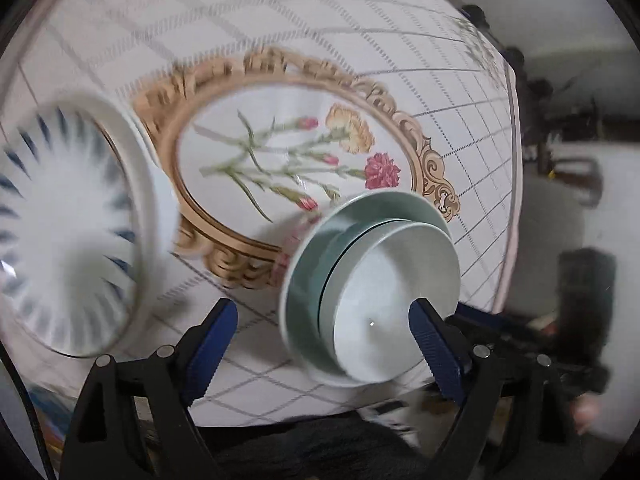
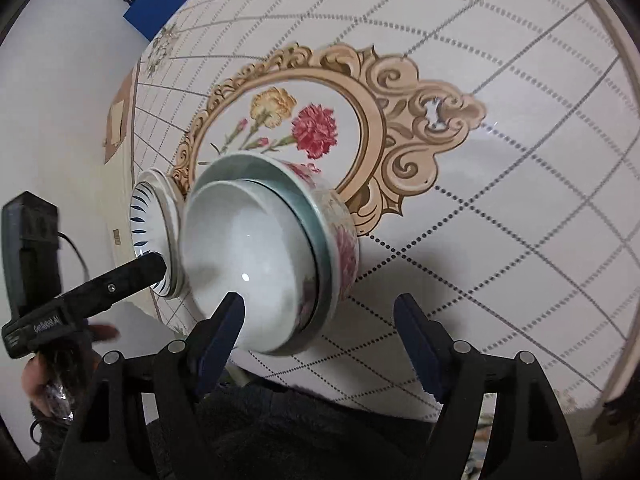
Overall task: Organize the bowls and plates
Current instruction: 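Lower the small white bowl into the nested bowls with both tools, then grasp the rims of the three nested bowls with both tools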
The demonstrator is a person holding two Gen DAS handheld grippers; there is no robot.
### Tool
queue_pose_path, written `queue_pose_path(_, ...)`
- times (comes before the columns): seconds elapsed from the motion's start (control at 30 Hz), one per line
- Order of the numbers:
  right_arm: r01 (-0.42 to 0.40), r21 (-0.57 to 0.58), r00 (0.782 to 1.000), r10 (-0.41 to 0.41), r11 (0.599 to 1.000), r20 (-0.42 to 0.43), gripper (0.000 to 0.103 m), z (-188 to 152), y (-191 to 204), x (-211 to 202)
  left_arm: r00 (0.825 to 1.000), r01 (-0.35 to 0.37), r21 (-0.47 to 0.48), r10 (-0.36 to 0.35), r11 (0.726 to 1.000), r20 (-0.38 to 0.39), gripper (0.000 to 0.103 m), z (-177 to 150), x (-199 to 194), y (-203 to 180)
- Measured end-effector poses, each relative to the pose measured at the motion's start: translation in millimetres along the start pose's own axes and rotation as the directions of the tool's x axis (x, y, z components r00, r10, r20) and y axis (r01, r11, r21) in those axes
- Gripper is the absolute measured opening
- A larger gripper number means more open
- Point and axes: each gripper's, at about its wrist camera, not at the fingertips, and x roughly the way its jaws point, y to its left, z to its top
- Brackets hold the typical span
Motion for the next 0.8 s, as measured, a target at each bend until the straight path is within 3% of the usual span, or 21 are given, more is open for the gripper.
queue_pose_path(0.1, -0.032, 0.009, 0.999, 0.032, 0.999, -0.016, 0.079, 3, -5, 17, 0.998, 0.05, -0.032, -0.051, 0.998, -0.034, 0.088, 2, 21, 4)
queue_pose_path(0.23, -0.053, -0.003, 0.998, 0.053, 0.999, -0.032, 0.079, 8, -3, 35, 0.996, 0.029, 0.008, -0.028, 1.0, -0.084, 0.088, 3, 43, -8)
queue_pose_path(0.3, -0.054, -0.008, 0.998, 0.054, 0.999, -0.038, 0.078, 10, -3, 41, 0.997, 0.01, 0.02, -0.008, 1.0, -0.08, 0.086, 4, 48, -10)
queue_pose_path(0.6, -0.089, -0.039, 0.994, 0.087, 0.995, -0.065, 0.077, 27, -8, 64, 0.995, 0.045, 0.036, -0.041, 0.998, -0.087, 0.085, 13, 61, -5)
queue_pose_path(0.73, -0.151, -0.04, 0.985, 0.147, 0.988, -0.089, 0.069, 30, -9, 75, 0.995, 0.016, 0.052, -0.011, 0.999, -0.097, 0.066, 15, 65, -1)
queue_pose_path(0.8, -0.15, -0.055, 0.986, 0.145, 0.987, -0.088, 0.065, 31, -6, 79, 0.995, 0.02, 0.058, -0.014, 0.998, -0.096, 0.065, 15, 64, 1)
